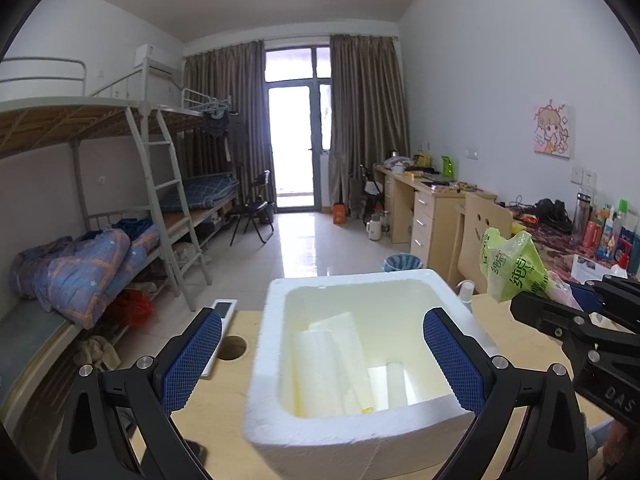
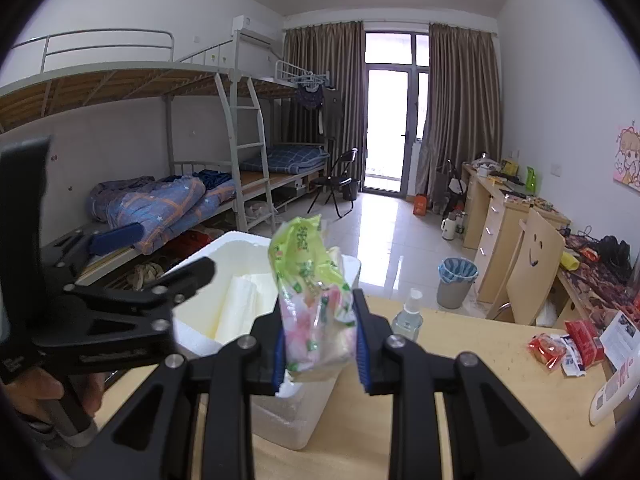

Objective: Organize soft objects
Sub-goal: 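Lower the snack bag into the box and open the right tool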

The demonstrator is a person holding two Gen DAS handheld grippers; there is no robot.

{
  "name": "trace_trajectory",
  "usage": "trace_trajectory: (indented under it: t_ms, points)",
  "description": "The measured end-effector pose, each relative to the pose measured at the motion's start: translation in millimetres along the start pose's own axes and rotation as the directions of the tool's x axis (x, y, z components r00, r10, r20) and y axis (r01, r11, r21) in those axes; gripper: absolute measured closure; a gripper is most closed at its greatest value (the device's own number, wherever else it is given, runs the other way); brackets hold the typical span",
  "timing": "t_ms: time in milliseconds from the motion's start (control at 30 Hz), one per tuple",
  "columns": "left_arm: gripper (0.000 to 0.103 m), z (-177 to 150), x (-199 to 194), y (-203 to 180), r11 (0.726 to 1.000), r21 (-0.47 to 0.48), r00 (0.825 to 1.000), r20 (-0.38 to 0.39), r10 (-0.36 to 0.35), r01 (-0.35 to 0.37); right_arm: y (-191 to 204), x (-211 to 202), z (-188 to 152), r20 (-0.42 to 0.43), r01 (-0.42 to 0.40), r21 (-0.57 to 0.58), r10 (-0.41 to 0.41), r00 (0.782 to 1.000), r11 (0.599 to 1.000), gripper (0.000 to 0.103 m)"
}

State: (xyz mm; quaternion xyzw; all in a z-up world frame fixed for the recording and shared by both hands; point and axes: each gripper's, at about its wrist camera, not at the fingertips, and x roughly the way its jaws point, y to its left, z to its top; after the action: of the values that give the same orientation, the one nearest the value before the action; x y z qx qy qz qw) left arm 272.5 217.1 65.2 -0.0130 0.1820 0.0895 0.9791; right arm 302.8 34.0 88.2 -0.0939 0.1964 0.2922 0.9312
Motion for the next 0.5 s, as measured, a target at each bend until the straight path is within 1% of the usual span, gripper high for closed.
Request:
trace_trajectory:
  t_ms: [233,367,500]
  points:
    - [0.002,-3.7,-13.0,15.0,0.998,0.002,0.998,0.03,0.061,-0.061,4.4,11.5,4.8,-0.014,-0.023,-0.005,0.023,1.0,1.0,0.071]
    - [0.002,-8.6,-18.8,24.3,0.995,0.005,0.995,0.025,0.101,-0.101,11.0,21.0,9.6,-0.023,-0.045,-0.021,0.044,0.999,0.999,0.071]
    - [0.002,-13.8,-25.9,39.3,0.99,-0.018,0.99,0.016,0.14,-0.139,22.4,30.2,11.7,-0.029,-0.085,-0.041,0.084,0.996,0.996,0.071]
